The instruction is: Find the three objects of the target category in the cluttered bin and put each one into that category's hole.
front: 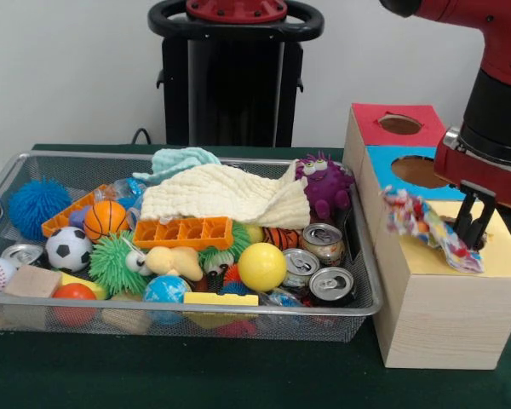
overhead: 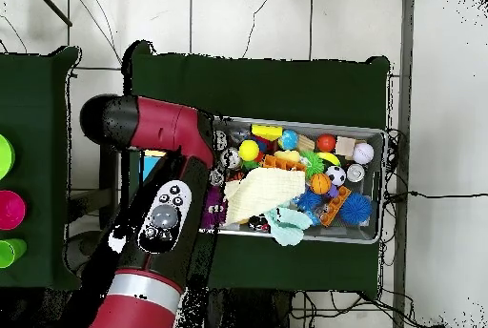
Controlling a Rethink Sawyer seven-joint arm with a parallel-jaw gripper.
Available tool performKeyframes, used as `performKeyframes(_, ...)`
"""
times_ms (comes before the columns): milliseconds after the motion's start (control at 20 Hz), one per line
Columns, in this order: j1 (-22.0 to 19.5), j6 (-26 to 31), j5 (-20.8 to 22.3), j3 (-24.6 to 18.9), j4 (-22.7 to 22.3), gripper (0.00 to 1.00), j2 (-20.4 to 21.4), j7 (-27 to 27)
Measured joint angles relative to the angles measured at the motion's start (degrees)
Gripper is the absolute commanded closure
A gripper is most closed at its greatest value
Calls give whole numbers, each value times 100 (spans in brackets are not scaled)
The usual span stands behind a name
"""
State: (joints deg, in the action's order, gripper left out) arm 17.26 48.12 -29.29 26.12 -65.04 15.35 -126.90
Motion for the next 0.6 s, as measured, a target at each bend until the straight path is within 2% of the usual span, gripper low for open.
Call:
performKeyframes(200,-12,489,-146,-138,-57,100,-41,-7)
performKeyframes(600,-73,534,-236,-138,-41,100,-81,-63)
